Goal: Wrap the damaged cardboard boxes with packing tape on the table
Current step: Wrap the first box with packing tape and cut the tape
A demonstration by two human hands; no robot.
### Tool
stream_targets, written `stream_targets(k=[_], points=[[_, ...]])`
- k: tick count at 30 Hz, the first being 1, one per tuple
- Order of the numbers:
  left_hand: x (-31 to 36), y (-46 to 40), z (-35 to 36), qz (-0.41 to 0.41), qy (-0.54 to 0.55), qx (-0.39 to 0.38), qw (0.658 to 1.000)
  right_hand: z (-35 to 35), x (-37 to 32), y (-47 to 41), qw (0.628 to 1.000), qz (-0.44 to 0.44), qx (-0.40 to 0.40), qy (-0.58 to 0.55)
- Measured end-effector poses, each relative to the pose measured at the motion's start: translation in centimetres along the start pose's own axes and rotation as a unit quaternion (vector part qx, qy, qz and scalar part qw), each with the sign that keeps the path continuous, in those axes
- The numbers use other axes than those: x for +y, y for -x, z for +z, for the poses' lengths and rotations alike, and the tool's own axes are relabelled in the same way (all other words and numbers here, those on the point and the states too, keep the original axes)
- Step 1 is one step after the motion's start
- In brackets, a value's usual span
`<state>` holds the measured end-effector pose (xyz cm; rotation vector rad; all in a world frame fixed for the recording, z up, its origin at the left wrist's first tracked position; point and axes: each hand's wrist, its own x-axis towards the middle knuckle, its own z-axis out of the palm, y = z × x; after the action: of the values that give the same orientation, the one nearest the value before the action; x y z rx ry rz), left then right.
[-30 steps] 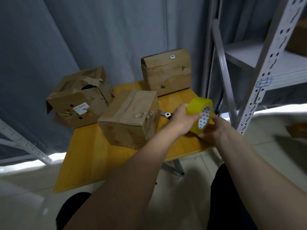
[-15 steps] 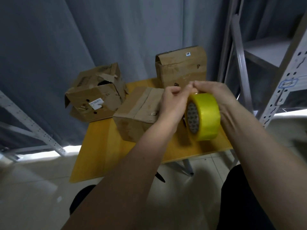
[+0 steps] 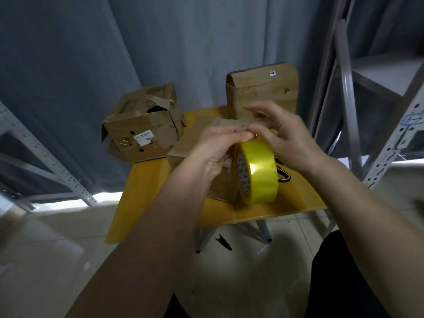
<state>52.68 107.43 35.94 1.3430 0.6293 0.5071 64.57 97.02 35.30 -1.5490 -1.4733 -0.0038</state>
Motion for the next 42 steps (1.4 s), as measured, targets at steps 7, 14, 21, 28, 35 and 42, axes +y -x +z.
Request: stream_targets(k=[7, 14, 21, 28, 35, 42], points=[[0.0, 0.0, -0.4, -0.007, 0.027, 0.065, 0.998, 0.0, 0.7, -0.8, 0.994, -0.017, 0.068, 0.089], [3.0, -1.3, -0.9, 0.102, 0.213, 0.257, 0.937, 0.3, 0.0, 0.9, 0.925, 0.156, -0.017, -0.346], [2.2, -1.0, -0.2, 0.072, 0.271, 0.339, 0.898, 3.5, -2.2, 1.2, 0.988, 0.042, 0.087, -0.12], [1.3, -0.2, -0.6, 0.045, 0.283, 0.302, 0.909, 5.0, -1.3, 0.6, 0.913, 0.17, 0.285, -0.236], [0.0, -0.7, -1.8, 0.085, 0.177, 0.406, 0.892, 4.6, 0.0, 1.6, 0.94, 0.159, 0.285, -0.097], [-3.4, -0.5, -2.3, 0.172, -0.104, 0.451, 0.87, 4.3, 3.5, 5.6, 0.916, 0.229, 0.328, -0.041]])
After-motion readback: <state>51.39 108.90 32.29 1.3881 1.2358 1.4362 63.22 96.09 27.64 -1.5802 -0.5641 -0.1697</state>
